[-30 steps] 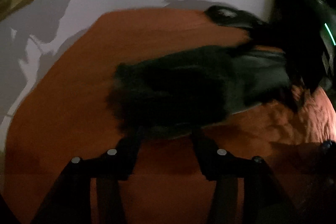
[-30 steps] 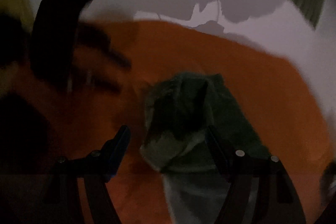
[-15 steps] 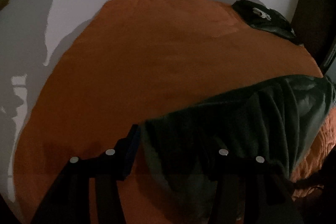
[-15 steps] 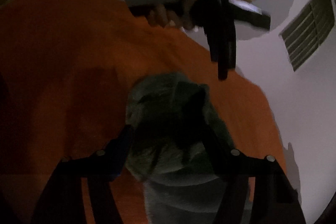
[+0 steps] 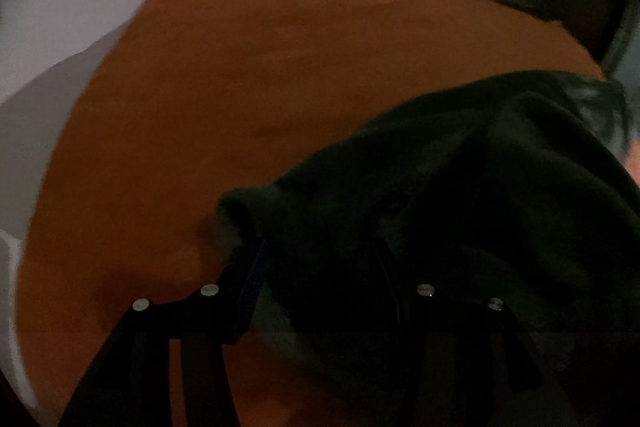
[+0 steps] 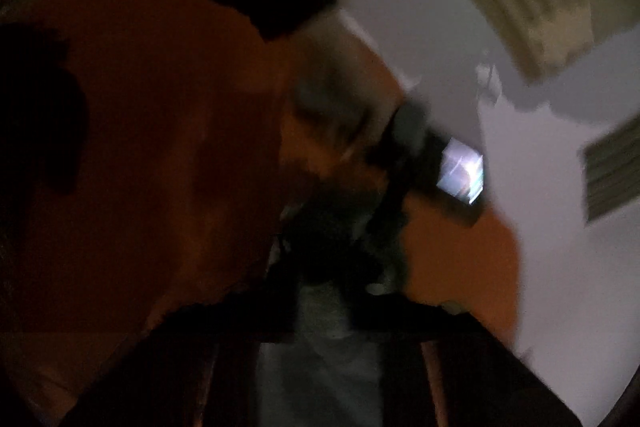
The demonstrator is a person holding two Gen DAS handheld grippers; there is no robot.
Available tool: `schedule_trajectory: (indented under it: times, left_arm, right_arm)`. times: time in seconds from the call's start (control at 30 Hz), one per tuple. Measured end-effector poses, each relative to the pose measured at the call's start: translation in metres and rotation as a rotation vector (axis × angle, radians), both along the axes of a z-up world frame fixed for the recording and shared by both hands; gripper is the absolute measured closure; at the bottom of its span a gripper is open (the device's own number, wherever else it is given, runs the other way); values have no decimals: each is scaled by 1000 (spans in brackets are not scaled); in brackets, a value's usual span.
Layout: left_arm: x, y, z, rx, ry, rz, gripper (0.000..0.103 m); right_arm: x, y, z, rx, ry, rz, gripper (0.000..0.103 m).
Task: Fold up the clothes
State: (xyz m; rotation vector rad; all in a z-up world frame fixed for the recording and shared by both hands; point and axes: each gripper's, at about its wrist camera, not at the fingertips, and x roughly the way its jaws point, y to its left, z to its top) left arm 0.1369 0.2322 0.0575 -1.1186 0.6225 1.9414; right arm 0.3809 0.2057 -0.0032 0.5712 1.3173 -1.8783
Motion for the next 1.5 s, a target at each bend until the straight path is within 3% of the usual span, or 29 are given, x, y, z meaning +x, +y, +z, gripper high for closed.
schedule_trajectory:
  times: [0.07, 0.13, 0.2, 0.27, 0.33, 0.4, 0.47, 0.5, 0.57, 0.6, 0.67, 0.73, 0.8, 0.87, 0.9, 0.97, 1.03, 1.13, 1.2, 1.27, 1.33, 1.43, 1.47, 1.5]
  left_arm:
    - [14, -2, 1, 8, -12, -111, 50]
    - [25, -6, -4, -47, 16, -184, 50]
    - [16, -11, -4, -79, 40, -136, 50]
    - [-2, -17, 9, -22, 1, -57, 50]
    - [-16, -17, 38, 121, -32, 4, 50]
    - [-18, -8, 51, 204, -78, -18, 50]
    - [-5, 16, 38, 97, -94, -123, 50]
    - [8, 29, 19, -29, -84, -204, 50]
    - [27, 33, -18, -196, -131, -308, 53]
    - [33, 27, -33, -227, -176, -333, 53]
    - [32, 12, -36, -181, -224, -329, 55]
    - [15, -6, -26, -70, -326, -269, 55]
    - [3, -20, -17, -7, -339, -186, 54]
    - [-9, -35, -9, 52, -345, -101, 54]
    - [-8, -48, 1, 81, -302, -50, 54]
    - [2, -63, 15, 100, -226, -15, 54]
    - [41, -77, 24, 93, -150, -21, 54]
    - [117, -71, 38, 76, -7, -90, 52]
    - [156, -62, 46, 89, 84, -183, 43]
    - [172, -40, 48, 90, 118, -224, 29]
    - [173, -27, 39, 78, 65, -213, 28]
    - [162, -24, 25, 110, -59, -104, 29]
    - [161, -25, 21, 146, -133, -80, 38]
    - [161, -26, 18, 184, -211, -58, 61]
  right_arm:
    - [2, -4, 16, -11, 15, 19, 93]
    - [5, -8, 31, -21, 29, 39, 94]
    - [7, -12, 47, -32, 43, 57, 95]
    - [7, -22, 45, -49, 37, 57, 96]
    - [11, -32, 44, -65, 48, 86, 97]
    - [13, -37, 47, -90, 45, 90, 98]
    - [14, -38, 53, -125, 28, 71, 99]
    - [14, -39, 57, -142, 21, 61, 99]
    - [8, -38, 63, -154, 47, 37, 103]
    - [1, -34, 66, -161, 47, 19, 103]
    - [-11, -27, 72, -174, 48, -17, 103]
    - [-23, -20, 78, -187, 48, -54, 103]
    - [-36, -12, 84, -201, 48, -90, 103]
    - [-53, 18, 88, -243, -49, -188, 98]
    - [-64, 34, 88, -269, -105, -246, 93]
    - [-78, 74, 83, -323, -236, -346, 65]
    - [-81, 112, 67, -359, -312, -408, 64]
    - [-57, 150, 27, -310, -351, -485, 64]
    - [-45, 165, 6, -308, -409, -520, 64]
    - [-37, 180, -10, -325, -457, -557, 64]
    - [-26, 194, -25, -347, -499, -602, 64]
    - [-17, 208, -34, -384, -517, -628, 64]
    - [-16, 215, -34, -399, -521, -635, 64]
    - [-21, 223, -31, -412, -522, -642, 64]
